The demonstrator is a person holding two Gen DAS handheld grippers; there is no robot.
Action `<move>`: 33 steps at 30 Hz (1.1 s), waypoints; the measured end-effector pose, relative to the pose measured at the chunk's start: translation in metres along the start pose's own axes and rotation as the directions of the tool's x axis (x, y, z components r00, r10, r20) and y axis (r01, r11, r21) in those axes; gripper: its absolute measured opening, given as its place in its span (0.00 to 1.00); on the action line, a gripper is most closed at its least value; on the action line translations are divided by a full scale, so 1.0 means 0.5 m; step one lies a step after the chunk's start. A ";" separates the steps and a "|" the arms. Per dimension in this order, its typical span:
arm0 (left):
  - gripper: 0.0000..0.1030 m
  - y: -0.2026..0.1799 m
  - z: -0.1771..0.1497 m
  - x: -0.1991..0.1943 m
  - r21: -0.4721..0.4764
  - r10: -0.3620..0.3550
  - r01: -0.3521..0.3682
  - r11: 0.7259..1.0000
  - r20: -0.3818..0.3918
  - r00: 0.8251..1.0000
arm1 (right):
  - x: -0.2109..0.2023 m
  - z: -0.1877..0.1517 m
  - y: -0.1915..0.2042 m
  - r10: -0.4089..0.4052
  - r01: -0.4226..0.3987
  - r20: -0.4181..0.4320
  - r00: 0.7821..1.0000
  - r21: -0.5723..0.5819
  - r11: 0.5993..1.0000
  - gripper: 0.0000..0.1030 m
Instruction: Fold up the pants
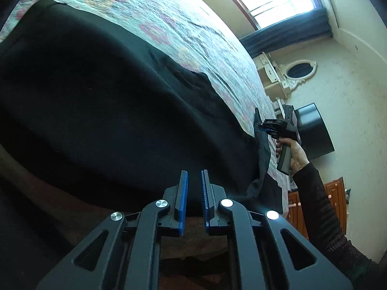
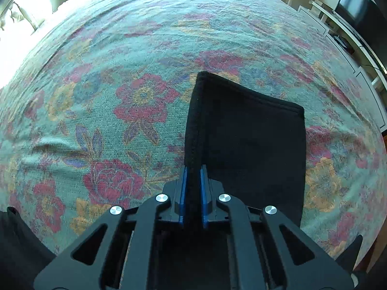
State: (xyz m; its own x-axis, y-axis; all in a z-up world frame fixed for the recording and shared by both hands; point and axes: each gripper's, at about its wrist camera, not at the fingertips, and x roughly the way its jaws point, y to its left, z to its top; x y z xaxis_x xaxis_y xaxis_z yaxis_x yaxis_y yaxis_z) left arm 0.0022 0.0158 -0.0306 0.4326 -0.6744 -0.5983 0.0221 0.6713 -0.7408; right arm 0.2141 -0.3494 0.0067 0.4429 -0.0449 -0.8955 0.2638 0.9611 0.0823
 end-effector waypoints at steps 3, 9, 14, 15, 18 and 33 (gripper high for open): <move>0.15 -0.041 -0.007 0.050 0.044 -0.025 0.028 0.999 -0.057 0.998 | -0.116 -0.048 -0.107 0.141 -0.156 0.146 0.979 0.098 0.983 0.08; 0.29 -0.136 -0.027 0.126 0.109 -0.125 0.138 0.984 -0.113 0.986 | -0.288 -0.226 -0.331 0.224 -0.328 0.371 0.901 0.244 0.913 0.08; 0.29 -0.181 -0.047 0.190 0.087 -0.180 0.197 0.976 -0.172 0.968 | -0.282 -0.391 -0.451 0.248 -0.390 0.356 0.901 0.415 0.822 0.08; 0.29 -0.185 -0.050 0.204 0.073 -0.186 0.202 0.977 -0.182 0.966 | -0.272 -0.417 -0.459 0.252 -0.393 0.345 0.904 0.437 0.809 0.08; 0.29 -0.190 -0.060 0.239 0.037 -0.206 0.217 0.976 -0.197 0.959 | -0.233 -0.470 -0.470 0.269 -0.398 0.315 0.910 0.486 0.778 0.08; 0.30 -0.183 -0.135 0.305 -0.162 -0.240 0.214 0.963 -0.163 0.957 | -0.160 -0.444 -0.498 0.368 -0.526 0.376 0.851 0.603 0.600 0.44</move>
State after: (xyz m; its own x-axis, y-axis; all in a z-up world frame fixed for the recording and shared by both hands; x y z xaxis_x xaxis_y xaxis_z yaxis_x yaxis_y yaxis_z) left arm 0.0052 -0.1694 -0.0748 0.2617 -0.8567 -0.4445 -0.0326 0.4525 -0.8912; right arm -0.0776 -0.5245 -0.0392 0.7957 0.2130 -0.5670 0.4423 0.4353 0.7842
